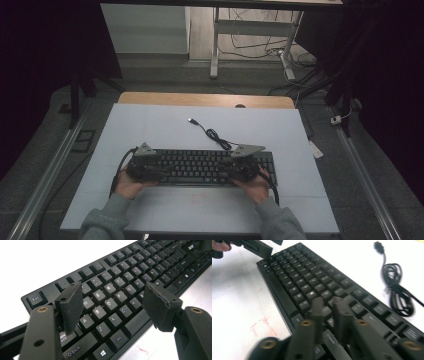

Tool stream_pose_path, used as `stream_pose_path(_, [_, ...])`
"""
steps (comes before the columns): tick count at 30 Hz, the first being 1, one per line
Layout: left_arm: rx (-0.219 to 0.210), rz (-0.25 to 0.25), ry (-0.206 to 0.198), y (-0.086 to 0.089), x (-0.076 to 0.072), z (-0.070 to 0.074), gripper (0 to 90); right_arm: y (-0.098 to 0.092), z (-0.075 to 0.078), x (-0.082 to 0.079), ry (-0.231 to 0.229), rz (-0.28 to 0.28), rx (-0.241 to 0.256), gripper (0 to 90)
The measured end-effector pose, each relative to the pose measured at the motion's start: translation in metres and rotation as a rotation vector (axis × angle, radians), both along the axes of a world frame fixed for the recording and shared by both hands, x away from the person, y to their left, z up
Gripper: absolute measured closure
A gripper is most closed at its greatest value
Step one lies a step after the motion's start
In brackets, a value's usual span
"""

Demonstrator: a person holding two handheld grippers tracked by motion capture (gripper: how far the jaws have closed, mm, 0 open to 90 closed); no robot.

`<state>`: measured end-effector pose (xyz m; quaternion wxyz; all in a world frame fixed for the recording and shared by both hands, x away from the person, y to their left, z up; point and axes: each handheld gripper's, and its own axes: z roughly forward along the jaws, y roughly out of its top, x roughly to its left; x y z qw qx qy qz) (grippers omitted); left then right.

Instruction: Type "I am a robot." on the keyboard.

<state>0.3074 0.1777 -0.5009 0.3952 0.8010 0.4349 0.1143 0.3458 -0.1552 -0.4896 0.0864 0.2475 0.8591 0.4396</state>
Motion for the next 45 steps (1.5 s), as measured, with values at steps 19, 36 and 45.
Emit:
stream_pose_path(19, [0.012,0.0,0.006,-0.001,0.0,-0.003,32.4,0.037,-0.019,0.003,0.035,0.051,-0.107,89.6])
stream_pose_path(36, [0.016,-0.005,0.01,-0.002,0.0,-0.004,32.3,0.039,-0.02,0.001,0.002,0.059,-0.124,89.8])
stream_pose_path(45, [0.01,-0.001,0.003,-0.001,-0.001,-0.002,32.4,0.008,-0.01,0.001,-0.025,-0.025,-0.049,77.8])
